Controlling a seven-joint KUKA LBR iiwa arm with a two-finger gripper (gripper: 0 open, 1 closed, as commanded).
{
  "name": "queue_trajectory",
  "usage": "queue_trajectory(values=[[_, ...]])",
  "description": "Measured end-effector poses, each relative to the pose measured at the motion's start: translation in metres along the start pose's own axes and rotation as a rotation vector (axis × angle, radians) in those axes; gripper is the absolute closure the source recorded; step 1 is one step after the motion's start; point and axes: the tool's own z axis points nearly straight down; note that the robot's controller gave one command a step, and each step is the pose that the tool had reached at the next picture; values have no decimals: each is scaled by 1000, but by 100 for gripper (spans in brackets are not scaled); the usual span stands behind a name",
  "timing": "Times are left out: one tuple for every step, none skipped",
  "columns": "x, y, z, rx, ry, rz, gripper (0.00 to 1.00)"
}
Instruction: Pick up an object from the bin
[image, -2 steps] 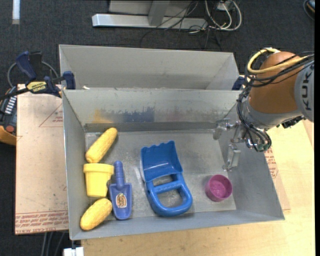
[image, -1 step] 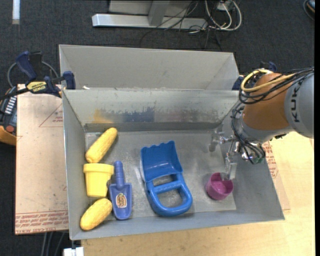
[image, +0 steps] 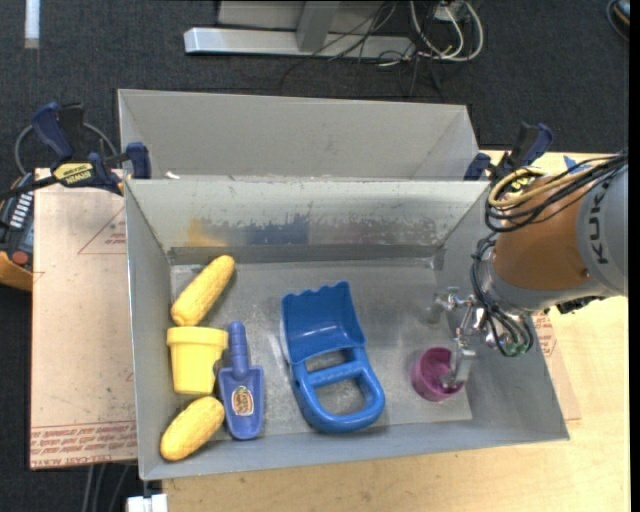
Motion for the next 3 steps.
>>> queue_trajectory(values=[[15, 7, 6, 1, -5, -208, 100], [15, 7, 6, 1, -5, -208, 100], [16, 7, 5, 1, -3, -208, 100]])
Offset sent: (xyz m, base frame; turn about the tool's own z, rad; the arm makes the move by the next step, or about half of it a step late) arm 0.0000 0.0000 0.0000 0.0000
